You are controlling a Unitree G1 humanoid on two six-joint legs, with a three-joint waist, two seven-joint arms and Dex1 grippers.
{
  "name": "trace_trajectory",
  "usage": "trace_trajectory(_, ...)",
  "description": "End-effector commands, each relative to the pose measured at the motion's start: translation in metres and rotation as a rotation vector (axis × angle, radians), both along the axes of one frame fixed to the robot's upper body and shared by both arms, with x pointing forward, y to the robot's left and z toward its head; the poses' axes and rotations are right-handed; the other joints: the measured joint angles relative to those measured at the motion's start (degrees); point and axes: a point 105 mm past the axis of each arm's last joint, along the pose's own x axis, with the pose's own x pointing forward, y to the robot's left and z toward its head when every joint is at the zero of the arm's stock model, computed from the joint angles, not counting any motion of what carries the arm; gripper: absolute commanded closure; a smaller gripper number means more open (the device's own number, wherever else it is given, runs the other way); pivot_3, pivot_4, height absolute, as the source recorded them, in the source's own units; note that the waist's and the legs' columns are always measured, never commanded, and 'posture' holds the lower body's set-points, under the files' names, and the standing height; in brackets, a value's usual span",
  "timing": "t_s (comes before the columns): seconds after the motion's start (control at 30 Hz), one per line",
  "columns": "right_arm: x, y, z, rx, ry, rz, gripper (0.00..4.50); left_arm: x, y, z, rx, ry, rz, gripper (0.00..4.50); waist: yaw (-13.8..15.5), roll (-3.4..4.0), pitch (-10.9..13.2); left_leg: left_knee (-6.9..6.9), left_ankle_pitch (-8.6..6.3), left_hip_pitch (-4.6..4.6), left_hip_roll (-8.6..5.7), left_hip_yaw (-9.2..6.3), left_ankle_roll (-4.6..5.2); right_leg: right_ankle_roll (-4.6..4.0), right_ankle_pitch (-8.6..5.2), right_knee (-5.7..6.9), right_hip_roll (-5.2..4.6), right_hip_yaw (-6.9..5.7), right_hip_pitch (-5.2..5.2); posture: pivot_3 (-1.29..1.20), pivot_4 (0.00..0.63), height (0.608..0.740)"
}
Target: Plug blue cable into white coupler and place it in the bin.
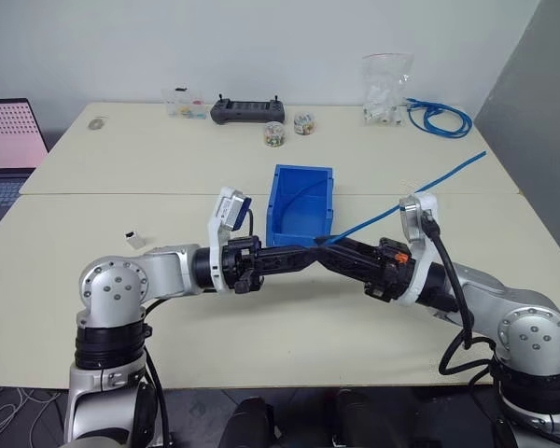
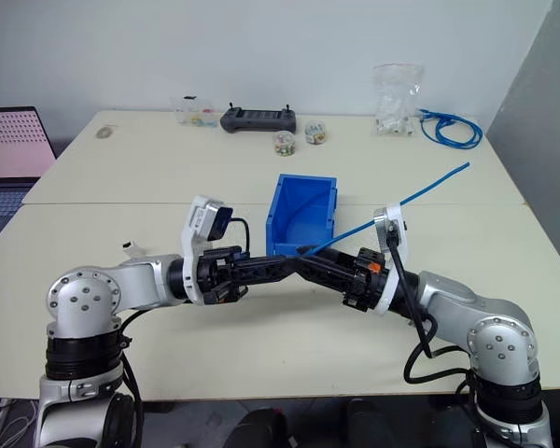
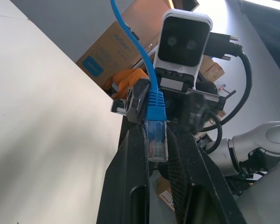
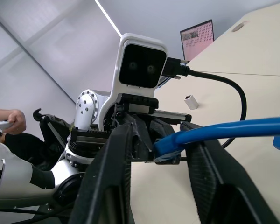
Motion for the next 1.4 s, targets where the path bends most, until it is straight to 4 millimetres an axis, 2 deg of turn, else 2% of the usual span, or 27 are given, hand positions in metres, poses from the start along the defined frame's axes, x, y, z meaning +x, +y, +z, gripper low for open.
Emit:
trace_trajectory(0.03, -0.008, 0.003, 0.016, 0.054, -0.039, 0.054, 3.91, -0.005, 0.003, 0.002, 0.001, -0.027, -0.008, 4.26, 0.0, 0.0, 0.0, 0.0, 0.0, 0.0, 0.0, 0.01, 0.0, 0.0, 0.0, 0.0, 0.0, 0.01, -0.02, 0.0, 0.15, 0.74)
trace_trajectory(0.07, -0.009, 0.003, 0.016, 0.054, -0.036, 0.061, 4.16, -0.004, 0.003, 0.002, 0.001, -0.026, -0.006, 4.26, 0.0, 0.0, 0.0, 0.0, 0.0, -0.01, 0.0, 0.02, 0.0, 0.0, 0.0, 0.0, 0.0, 0.01, -0.04, 0.0, 0.15, 0.74)
trace_trajectory(0.13, -0.012, 0.003, 0.016, 0.057, -0.028, 0.077, 4.34, -0.003, 0.005, 0.001, 0.004, -0.03, -0.003, 4.26, 0.1, 0.0, 0.0, 0.0, 0.0, -0.03, 0.0, 0.02, 0.0, 0.0, 0.0, 0.0, 0.0, 0.02, -0.04, 0.0, 0.15, 0.74)
trace_trajectory(0.5, -0.018, 0.003, 0.014, 0.032, -0.012, 0.132, 4.37, 0.003, 0.008, 0.003, -0.025, -0.083, 0.021, 4.26, 0.0, 0.0, 0.0, -0.01, 0.0, -0.08, 0.0, 0.05, 0.0, 0.0, 0.0, 0.0, 0.0, 0.03, -0.1, 0.0, 0.15, 0.74)
trace_trajectory(0.57, -0.016, 0.003, 0.015, 0.034, -0.021, 0.124, 4.37, 0.003, 0.008, 0.003, -0.034, -0.072, 0.021, 3.56, 0.0, 0.0, 0.0, -0.01, 0.0, -0.08, 0.0, 0.06, 0.0, 0.0, 0.0, 0.0, 0.01, 0.03, -0.11, 0.0, 0.15, 0.74)
trace_trajectory(0.83, -0.005, 0.001, 0.015, 0.031, -0.038, 0.082, 4.39, 0.002, 0.016, 0.005, -0.039, -0.06, 0.038, 1.65, 0.0, 0.0, 0.0, -0.02, 0.0, -0.11, 0.0, 0.06, 0.0, 0.0, 0.0, -0.01, 0.01, 0.03, -0.14, 0.0, 0.15, 0.74)
trace_trajectory(1.1, 0.014, -0.009, 0.003, -0.032, -0.05, 0.015, 4.39, -0.004, 0.035, 0.006, 0.022, -0.13, 0.16, 0.05, 0.0, 0.0, 0.0, -0.03, 0.0, -0.13, 0.01, 0.06, 0.0, 0.0, 0.0, -0.04, 0.01, 0.04, -0.16, 0.0, 0.15, 0.74)
trace_trajectory(1.17, 0.017, -0.011, 0.0, -0.043, -0.053, 0.006, 4.39, -0.005, 0.041, -0.002, 0.087, -0.163, 0.236, 0.0, -0.1, 0.01, 0.0, -0.06, 0.0, -0.13, 0.01, 0.1, 0.01, 0.0, 0.0, -0.06, 0.0, 0.09, -0.18, 0.0, 0.15, 0.74)
trace_trajectory(1.3, 0.023, -0.013, -0.005, -0.051, -0.053, -0.015, 4.39, 0.011, 0.069, -0.042, 0.283, -0.229, 0.544, 0.0, 0.0, 0.06, 0.0, -0.1, -0.01, -0.1, 0.03, 0.11, 0.0, 0.0, 0.0, -0.08, 0.0, 0.12, -0.19, 0.0, 0.15, 0.74)
trace_trajectory(1.4, 0.024, -0.012, -0.009, -0.06, -0.055, -0.009, 4.39, 0.013, 0.086, -0.06, 0.323, -0.248, 0.721, 0.0, 0.1, 0.07, 0.0, -0.11, -0.01, -0.13, 0.06, 0.16, 0.0, -0.01, 0.0, -0.09, 0.0, 0.16, -0.23, 0.0, 0.15, 0.74)
